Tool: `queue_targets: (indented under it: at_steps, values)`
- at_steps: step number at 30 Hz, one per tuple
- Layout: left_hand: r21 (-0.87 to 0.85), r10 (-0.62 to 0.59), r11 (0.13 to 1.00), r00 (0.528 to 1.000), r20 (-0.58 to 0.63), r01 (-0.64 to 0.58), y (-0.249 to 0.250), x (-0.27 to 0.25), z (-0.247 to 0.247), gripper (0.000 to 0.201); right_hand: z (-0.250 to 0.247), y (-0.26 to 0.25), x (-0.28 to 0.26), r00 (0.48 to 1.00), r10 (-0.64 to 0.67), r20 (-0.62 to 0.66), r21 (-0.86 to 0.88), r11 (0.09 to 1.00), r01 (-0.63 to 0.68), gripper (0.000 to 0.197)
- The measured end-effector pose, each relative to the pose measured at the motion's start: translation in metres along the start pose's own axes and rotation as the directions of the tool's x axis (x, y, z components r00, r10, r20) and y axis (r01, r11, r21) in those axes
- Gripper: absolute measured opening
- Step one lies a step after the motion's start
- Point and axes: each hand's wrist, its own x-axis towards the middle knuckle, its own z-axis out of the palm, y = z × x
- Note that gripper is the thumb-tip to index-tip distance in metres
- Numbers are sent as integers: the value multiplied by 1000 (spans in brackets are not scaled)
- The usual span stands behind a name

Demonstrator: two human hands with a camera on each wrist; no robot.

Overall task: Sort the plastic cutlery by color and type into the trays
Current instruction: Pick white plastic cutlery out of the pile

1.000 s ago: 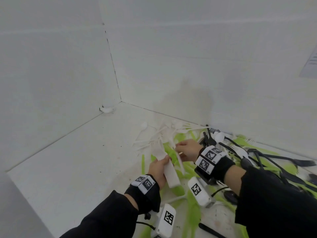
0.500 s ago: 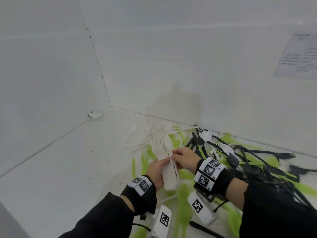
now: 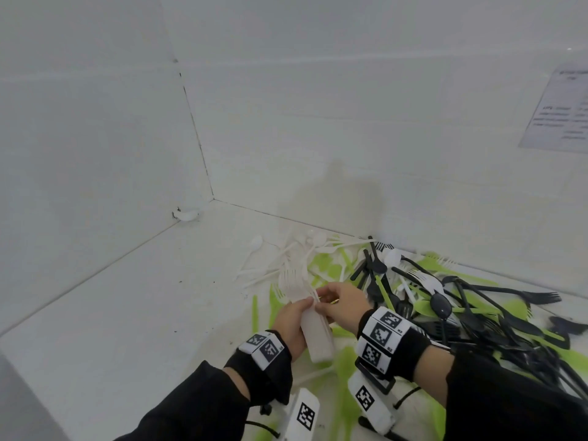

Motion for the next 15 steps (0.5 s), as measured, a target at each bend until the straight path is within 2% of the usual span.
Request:
queue_targets:
  at_steps: [2,4,6,9,12,15]
  values:
    - [-13,3,1000,1000,26,-3,4,-3,-3,26,2,-1,3,1000,-5,25,-27,1000,5,19]
    - [-12,18,1000,1000,-1,-18,6,-5,-8,18,4,-3,5,998,-10,63,-40,999,13,17]
    - [-28,24,999,999,-37,-25,6,-5,-15,20,4,-6,8,989,-38,144,-112,992,55,24]
    - [-50,35,998,995,-97,-40,7,-6,-28,15,1,-24,15,958,-50,282,-362,919,155,30]
    - [-79,61,994,991,-120,-70,11,-8,-34,9,5,-43,34,931,13,364,-394,908,142,14]
    - [-141,64,987,990,-126,-82,23,-9,-40,10,6,-64,55,877,65,475,-448,876,178,17]
